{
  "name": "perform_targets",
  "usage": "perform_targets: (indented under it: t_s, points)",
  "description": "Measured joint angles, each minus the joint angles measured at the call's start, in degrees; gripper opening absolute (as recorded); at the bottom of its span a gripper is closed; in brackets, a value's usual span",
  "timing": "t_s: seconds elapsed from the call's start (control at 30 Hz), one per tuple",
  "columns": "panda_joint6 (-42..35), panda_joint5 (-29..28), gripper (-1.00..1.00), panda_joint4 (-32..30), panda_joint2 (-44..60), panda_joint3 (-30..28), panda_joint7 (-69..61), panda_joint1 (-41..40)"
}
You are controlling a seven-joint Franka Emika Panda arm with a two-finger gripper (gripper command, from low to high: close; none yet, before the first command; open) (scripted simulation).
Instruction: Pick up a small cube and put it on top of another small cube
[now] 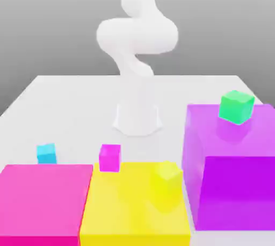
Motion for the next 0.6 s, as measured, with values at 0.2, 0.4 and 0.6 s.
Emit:
perform_targets:
  t_s: [0.2, 0.4, 0.6]
  points:
    - [6.1, -0.5, 0.00, -6.3, 8.3, -10.9, -12.8, 0.3]
    - [12.0, -0.8, 0.00, -12.5, 16.6, -20.7, -25.4, 0.4]
    - [17.9, -1.1, 0.00, -18.7, 25.0, -29.8, -38.0, 0.0]
